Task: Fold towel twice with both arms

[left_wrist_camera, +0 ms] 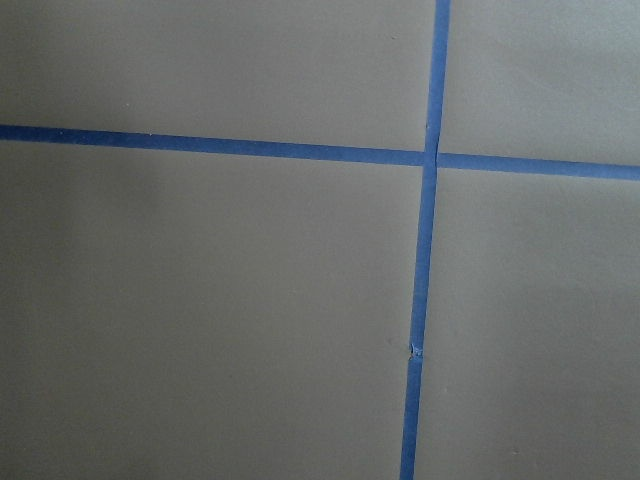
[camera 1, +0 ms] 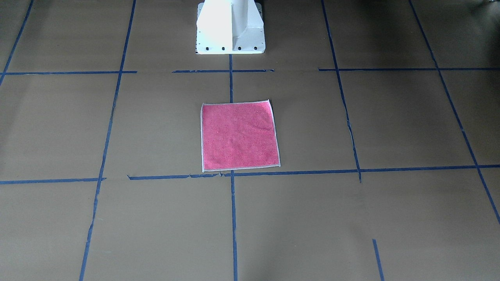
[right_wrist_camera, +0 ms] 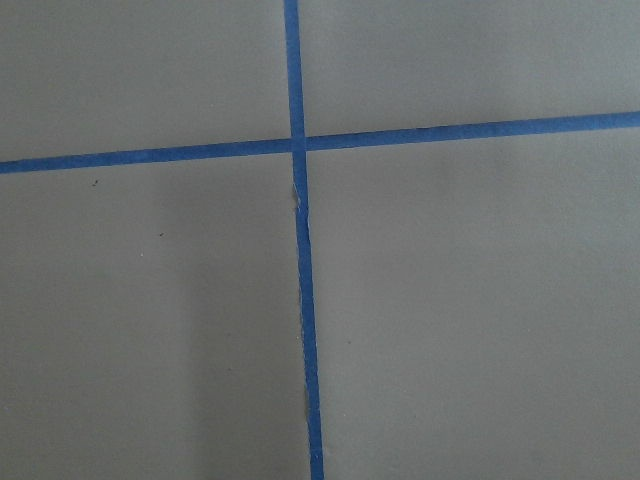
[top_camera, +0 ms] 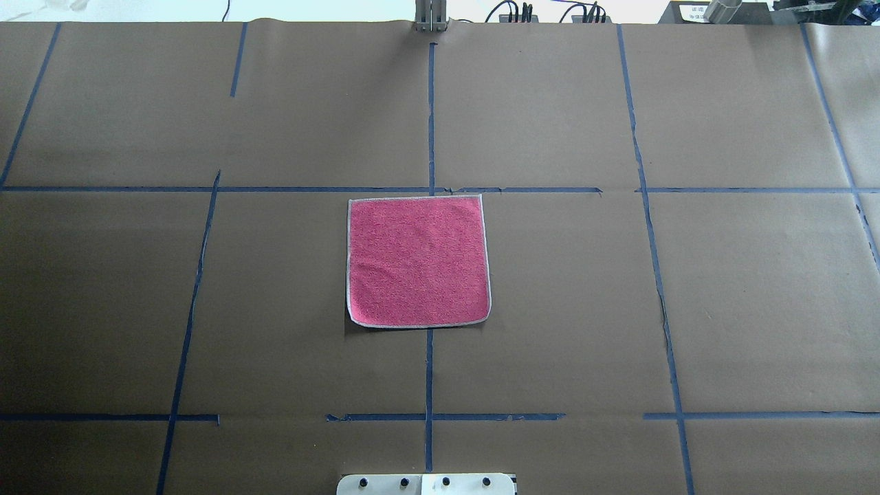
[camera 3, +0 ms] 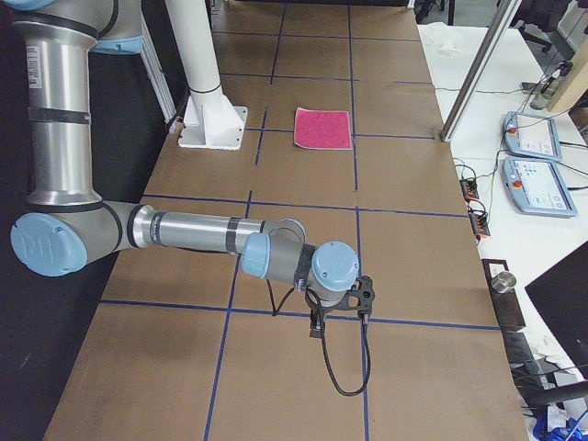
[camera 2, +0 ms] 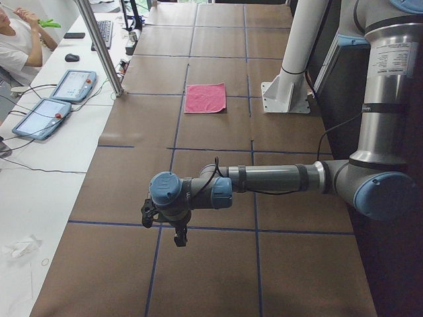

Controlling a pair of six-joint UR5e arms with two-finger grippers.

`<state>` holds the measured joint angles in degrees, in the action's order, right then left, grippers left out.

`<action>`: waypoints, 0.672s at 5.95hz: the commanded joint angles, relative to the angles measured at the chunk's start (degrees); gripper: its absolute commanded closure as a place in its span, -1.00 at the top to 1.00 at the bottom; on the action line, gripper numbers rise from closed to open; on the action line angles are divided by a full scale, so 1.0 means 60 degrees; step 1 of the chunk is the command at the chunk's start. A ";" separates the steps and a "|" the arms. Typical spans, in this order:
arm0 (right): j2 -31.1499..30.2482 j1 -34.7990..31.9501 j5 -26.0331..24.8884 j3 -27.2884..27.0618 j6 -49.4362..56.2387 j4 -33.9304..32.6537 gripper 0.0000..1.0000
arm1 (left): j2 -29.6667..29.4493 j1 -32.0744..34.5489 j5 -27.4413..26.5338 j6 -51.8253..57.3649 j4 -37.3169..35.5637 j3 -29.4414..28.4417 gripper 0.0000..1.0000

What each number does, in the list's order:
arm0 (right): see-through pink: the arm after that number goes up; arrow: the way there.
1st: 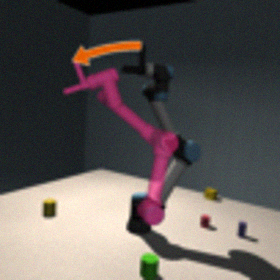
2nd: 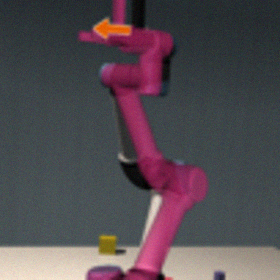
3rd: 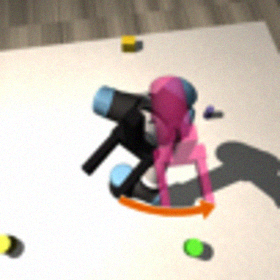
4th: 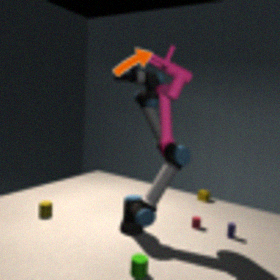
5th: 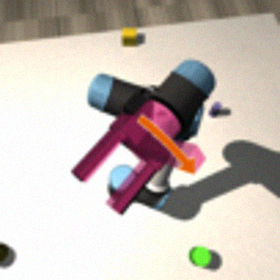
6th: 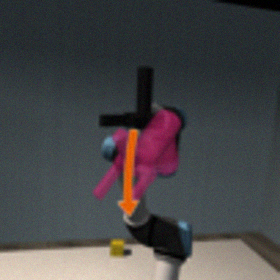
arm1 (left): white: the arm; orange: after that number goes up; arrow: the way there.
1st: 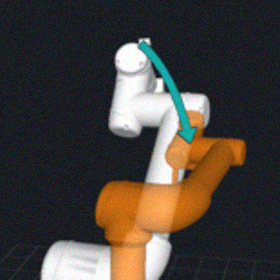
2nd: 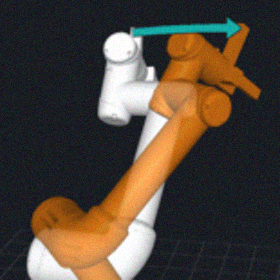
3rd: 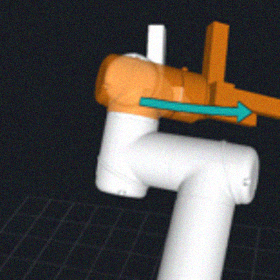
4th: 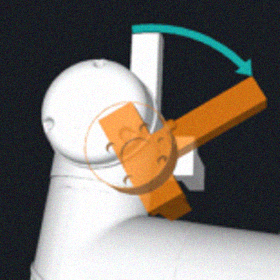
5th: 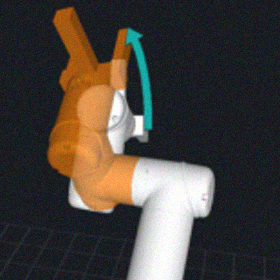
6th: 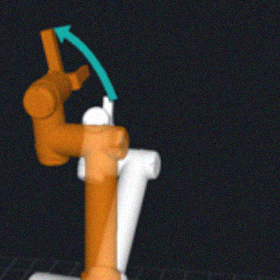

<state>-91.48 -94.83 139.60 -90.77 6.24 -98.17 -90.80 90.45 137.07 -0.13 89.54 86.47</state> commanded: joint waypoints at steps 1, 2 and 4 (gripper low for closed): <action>0.0418 0.0043 0.0010 0.0011 -0.0422 -0.0014 1.00 | -0.0449 -0.0030 -0.0008 -0.0095 0.0003 0.0220 1.00; 0.1017 0.0203 0.0039 0.0040 -0.0730 -0.0014 1.00 | -0.0641 -0.0567 0.0021 -0.0241 0.0017 0.0701 1.00; 0.1591 0.0816 0.0460 0.0012 -0.1605 0.0159 1.00 | -0.1184 -0.2276 0.0021 -0.3751 0.0193 0.2073 1.00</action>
<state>-83.84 -91.98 140.79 -90.57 -0.15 -97.97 -96.79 82.21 137.27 -12.19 90.30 94.37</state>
